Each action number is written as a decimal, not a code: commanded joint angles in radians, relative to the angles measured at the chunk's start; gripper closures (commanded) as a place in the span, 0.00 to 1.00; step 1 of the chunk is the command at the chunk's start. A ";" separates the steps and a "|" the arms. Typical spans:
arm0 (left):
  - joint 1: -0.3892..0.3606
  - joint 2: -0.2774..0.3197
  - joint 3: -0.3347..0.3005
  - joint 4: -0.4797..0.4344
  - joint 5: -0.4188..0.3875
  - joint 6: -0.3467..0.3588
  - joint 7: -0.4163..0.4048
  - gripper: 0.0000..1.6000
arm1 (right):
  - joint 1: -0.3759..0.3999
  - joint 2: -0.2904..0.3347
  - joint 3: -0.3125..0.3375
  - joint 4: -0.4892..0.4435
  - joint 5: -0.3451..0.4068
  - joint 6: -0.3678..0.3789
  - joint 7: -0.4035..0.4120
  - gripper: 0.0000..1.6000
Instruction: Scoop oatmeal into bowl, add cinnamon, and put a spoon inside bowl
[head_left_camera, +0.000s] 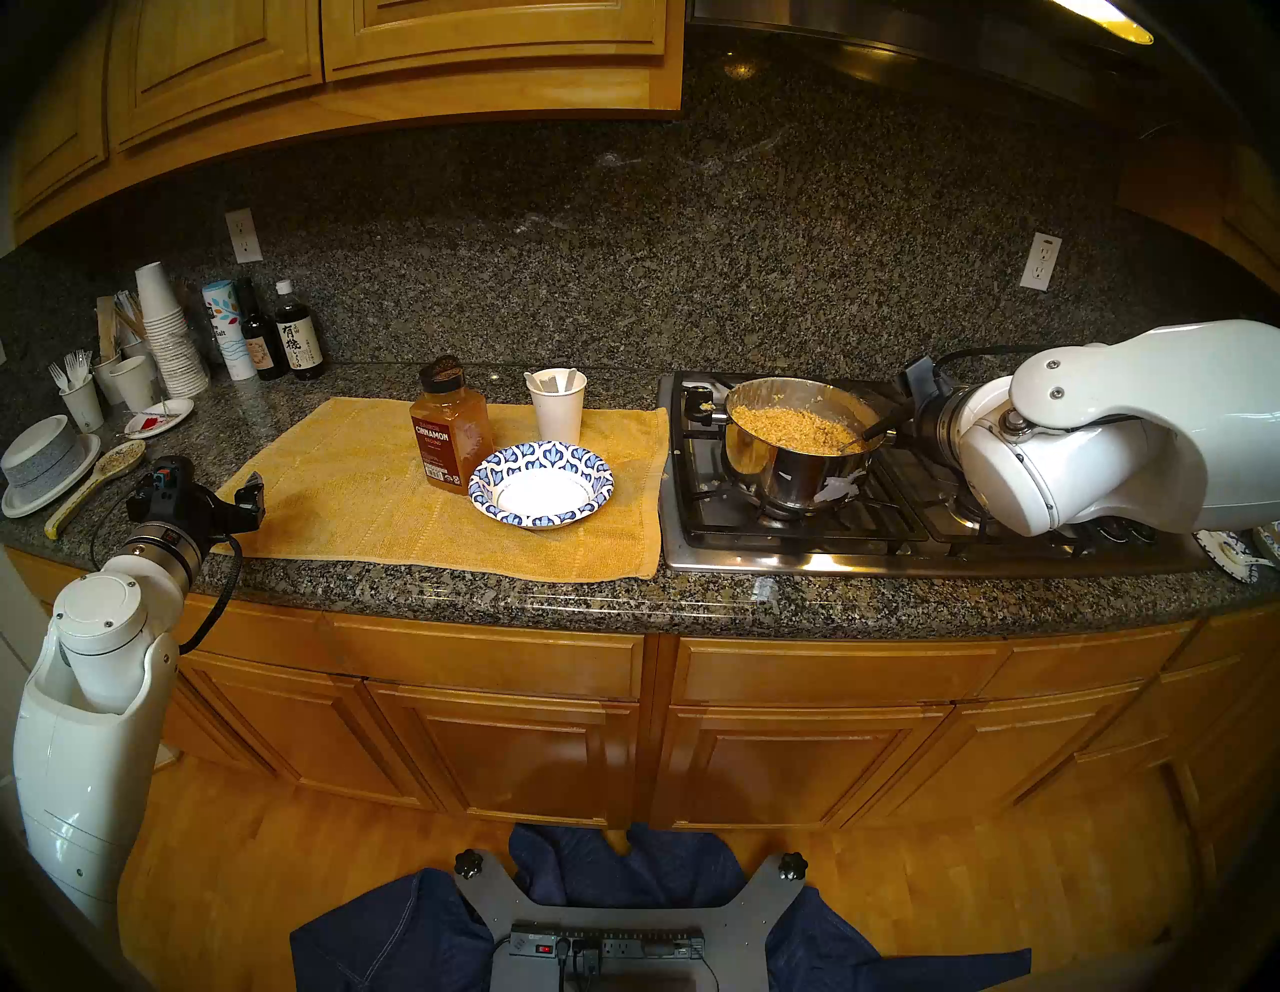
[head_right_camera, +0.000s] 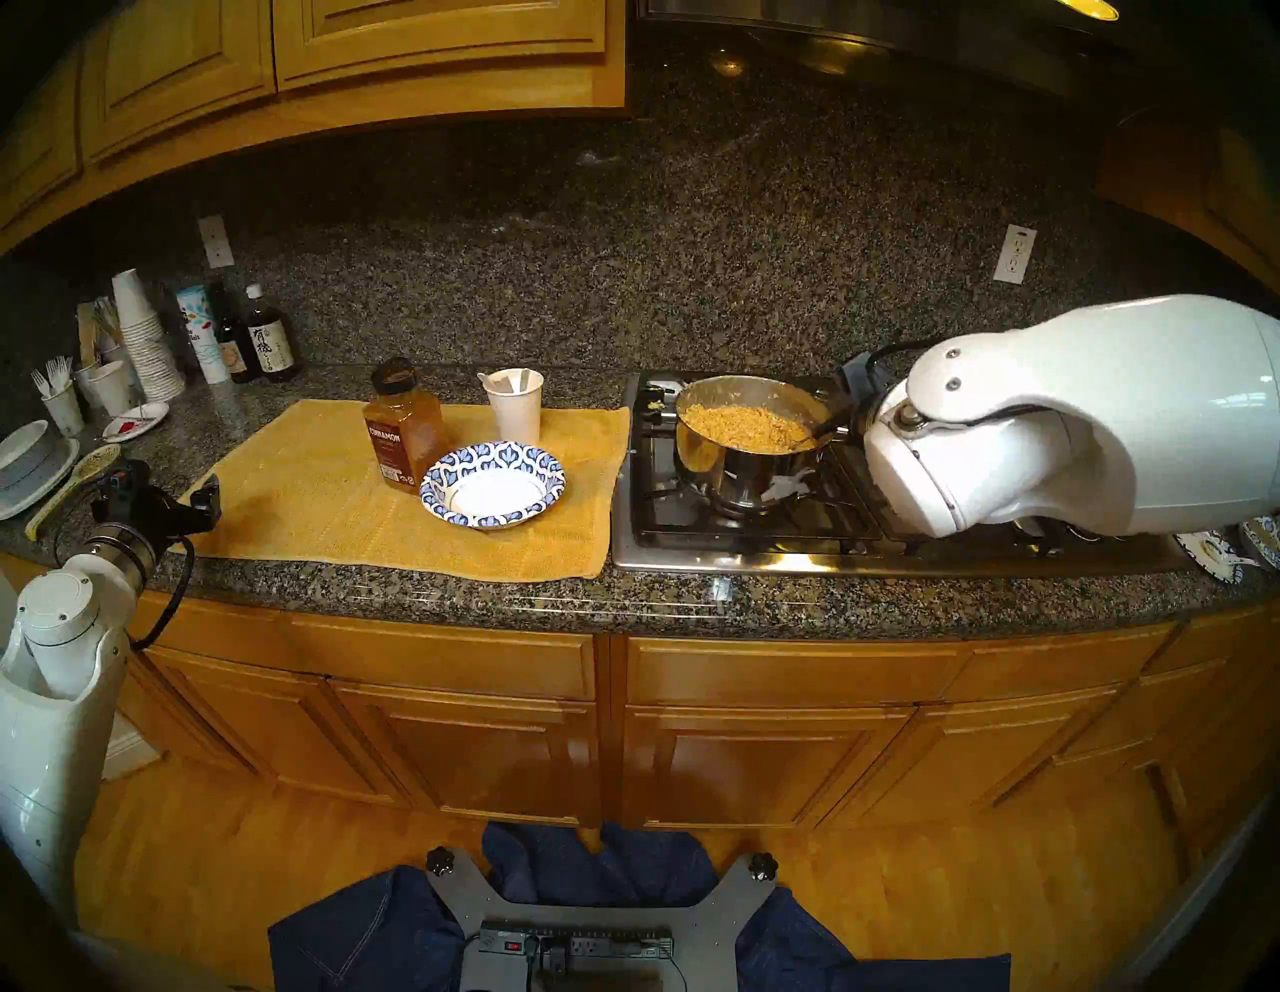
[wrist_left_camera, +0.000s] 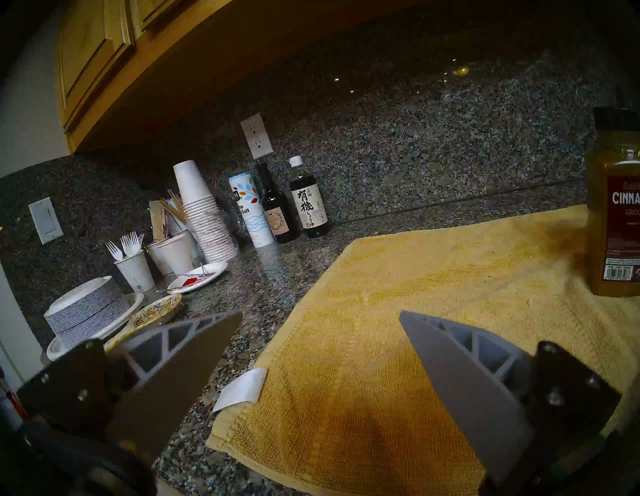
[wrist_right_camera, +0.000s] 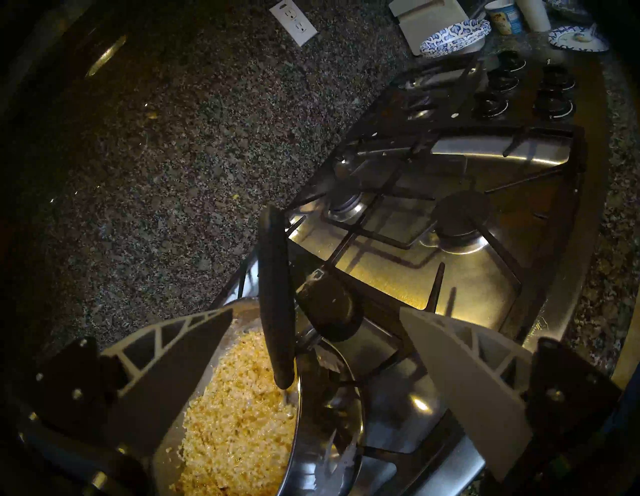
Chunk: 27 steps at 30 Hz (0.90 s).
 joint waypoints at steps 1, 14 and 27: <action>-0.017 0.010 -0.016 -0.021 0.001 -0.010 0.002 0.00 | 0.003 -0.012 0.027 0.046 -0.025 -0.004 0.020 0.00; -0.017 0.010 -0.016 -0.021 0.001 -0.010 0.002 0.00 | -0.094 -0.059 0.087 0.130 -0.007 -0.004 0.058 0.00; -0.017 0.010 -0.016 -0.021 0.000 -0.010 0.002 0.00 | -0.152 -0.071 0.121 0.168 0.006 -0.004 0.072 0.09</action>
